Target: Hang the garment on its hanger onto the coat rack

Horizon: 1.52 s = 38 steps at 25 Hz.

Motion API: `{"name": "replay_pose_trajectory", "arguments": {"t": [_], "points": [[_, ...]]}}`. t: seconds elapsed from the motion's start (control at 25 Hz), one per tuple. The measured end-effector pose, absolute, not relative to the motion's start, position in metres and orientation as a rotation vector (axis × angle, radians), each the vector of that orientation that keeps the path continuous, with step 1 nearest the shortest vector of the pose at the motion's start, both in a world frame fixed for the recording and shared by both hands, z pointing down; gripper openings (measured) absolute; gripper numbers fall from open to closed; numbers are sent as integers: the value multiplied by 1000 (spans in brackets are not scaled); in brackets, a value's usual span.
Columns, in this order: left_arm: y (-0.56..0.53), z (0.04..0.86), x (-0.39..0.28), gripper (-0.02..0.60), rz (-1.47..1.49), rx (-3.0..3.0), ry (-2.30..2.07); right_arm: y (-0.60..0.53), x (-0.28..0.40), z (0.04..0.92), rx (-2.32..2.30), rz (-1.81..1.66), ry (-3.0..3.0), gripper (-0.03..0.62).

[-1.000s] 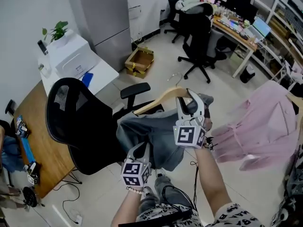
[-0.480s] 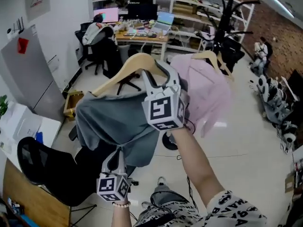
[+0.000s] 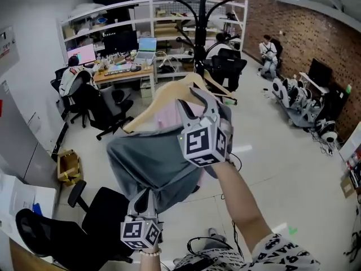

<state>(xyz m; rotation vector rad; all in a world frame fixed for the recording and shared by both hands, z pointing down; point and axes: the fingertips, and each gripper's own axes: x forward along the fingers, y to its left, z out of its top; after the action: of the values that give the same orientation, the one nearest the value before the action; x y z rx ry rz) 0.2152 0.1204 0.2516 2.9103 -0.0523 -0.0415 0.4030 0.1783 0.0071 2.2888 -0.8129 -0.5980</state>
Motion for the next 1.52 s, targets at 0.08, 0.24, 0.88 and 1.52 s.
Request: {"name": "replay_pose_trajectory", "arguments": {"t": [0.08,0.24,0.88,1.52], "points": [[133,252,228,2,-51,2905,-11,199,422,13,2277,-546,-754,173],[162,245,260,2,-61,2904,47,231,470,14,2222,-454,-641,173],[159,232,294,2,-112,2865,-10,211,617,-54,2097,-247,-506,173],[135,239,285,2,-94,2849,-71,168,678,1,2081,-79,-526,173]]}}
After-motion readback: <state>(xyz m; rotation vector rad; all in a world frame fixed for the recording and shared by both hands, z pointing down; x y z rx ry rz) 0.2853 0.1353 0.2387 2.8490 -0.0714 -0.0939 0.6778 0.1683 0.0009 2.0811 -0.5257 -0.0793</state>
